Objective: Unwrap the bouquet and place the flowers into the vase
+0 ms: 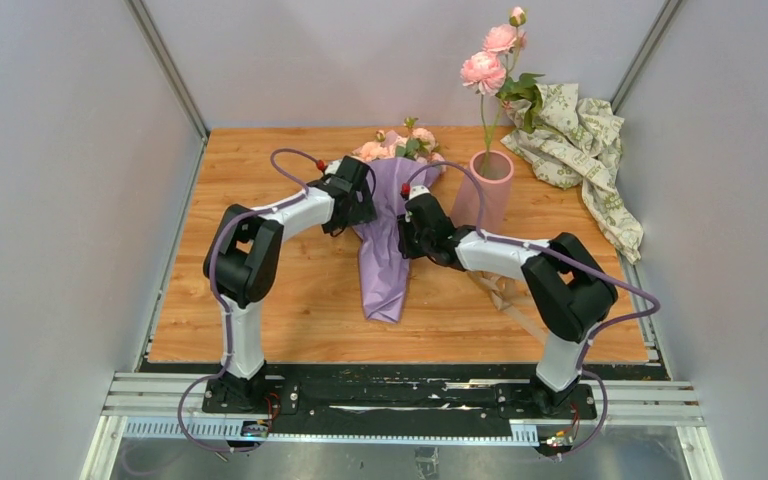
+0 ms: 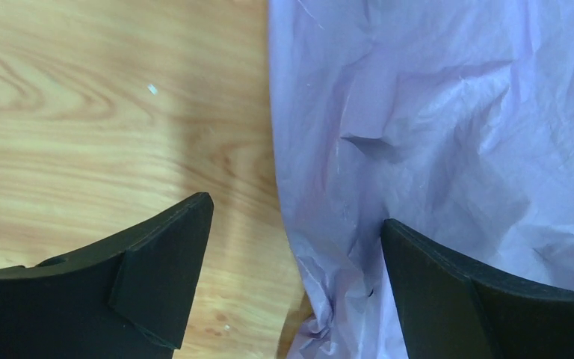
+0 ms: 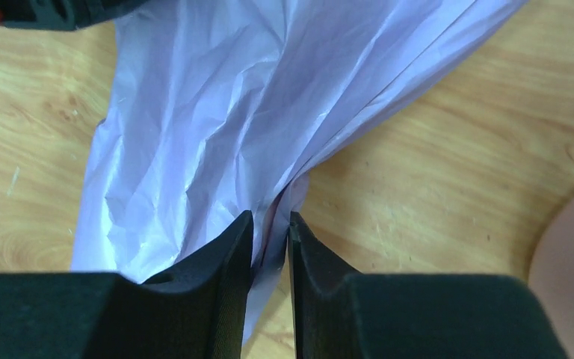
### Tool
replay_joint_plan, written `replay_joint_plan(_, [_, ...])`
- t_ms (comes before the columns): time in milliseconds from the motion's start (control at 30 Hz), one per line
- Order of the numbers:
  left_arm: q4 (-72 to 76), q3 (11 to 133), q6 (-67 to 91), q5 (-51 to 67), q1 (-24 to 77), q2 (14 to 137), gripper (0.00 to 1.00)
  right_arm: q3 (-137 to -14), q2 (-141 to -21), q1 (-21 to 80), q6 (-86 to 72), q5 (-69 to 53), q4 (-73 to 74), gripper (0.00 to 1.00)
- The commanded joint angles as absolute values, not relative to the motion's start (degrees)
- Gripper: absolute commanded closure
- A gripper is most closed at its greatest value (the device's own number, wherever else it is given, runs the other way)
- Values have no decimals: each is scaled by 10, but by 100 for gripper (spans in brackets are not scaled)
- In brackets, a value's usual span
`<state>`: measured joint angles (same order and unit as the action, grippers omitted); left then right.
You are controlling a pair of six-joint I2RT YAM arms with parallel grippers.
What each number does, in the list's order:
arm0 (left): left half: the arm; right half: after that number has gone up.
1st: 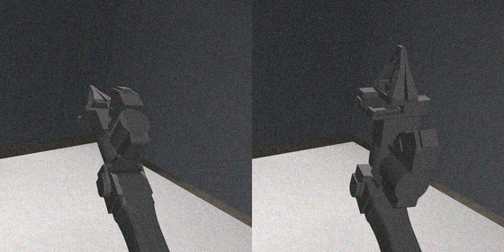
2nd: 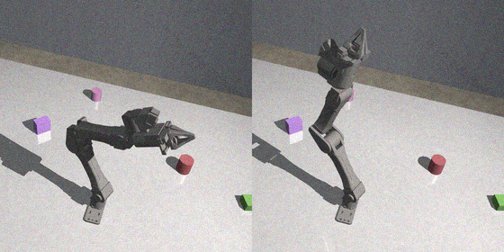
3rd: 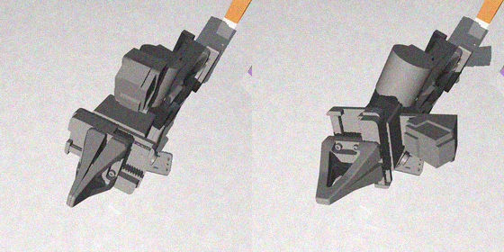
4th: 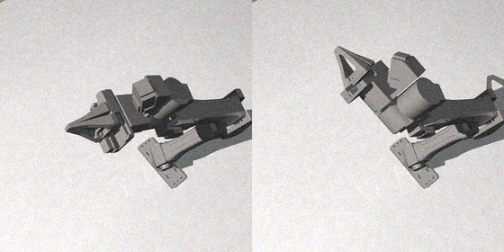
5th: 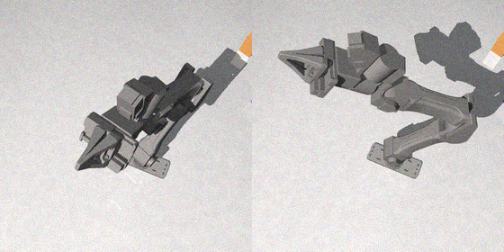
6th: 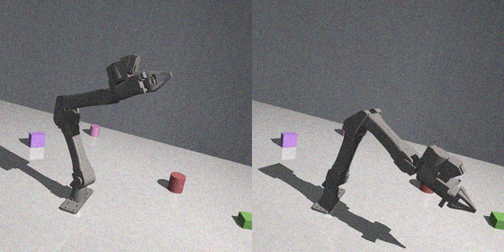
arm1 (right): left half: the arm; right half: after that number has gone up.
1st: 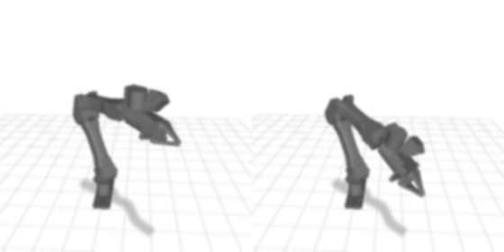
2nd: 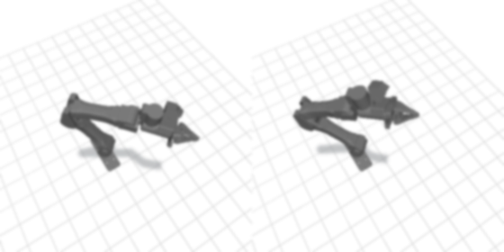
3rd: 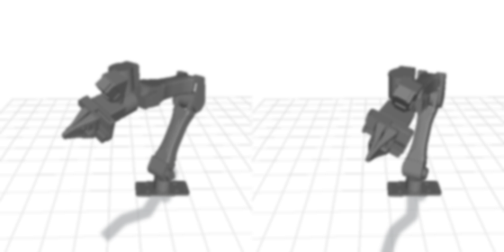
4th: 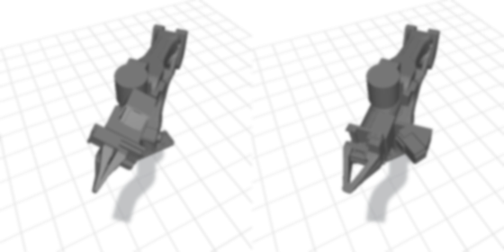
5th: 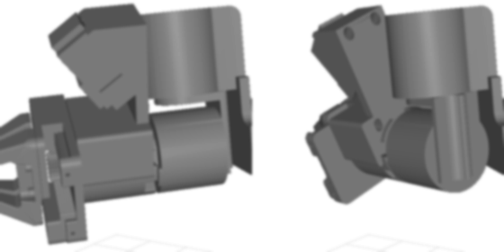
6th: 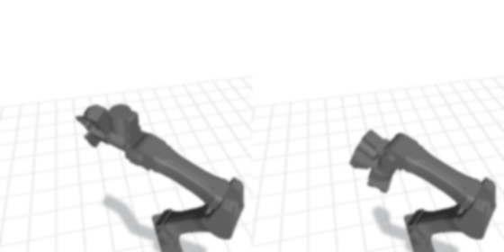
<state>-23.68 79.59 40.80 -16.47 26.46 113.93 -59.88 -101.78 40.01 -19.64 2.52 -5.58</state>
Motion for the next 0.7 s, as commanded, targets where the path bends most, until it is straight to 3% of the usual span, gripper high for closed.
replay_joint_plan(0, [-274, 831, 368, -191, 249, 1127, 5, -645, -1039, 405, -180, 20, -39, 73])
replay_joint_plan(100, [-285, 818, 363, -184, 249, 1084, 5, -636, -1004, 409, -179, 16, -43, 71])
replay_joint_plan(300, [-298, 772, 366, -192, 275, 992, 5, -598, -912, 410, -168, 21, -37, 52])
replay_joint_plan(500, [-296, 719, 387, -250, 345, 925, 6, -580, -867, 427, -163, 17, -25, 50])
replay_joint_plan(667, [-293, 643, 413, -370, 448, 887, 7, -558, -809, 454, -158, 47, -8, 51])
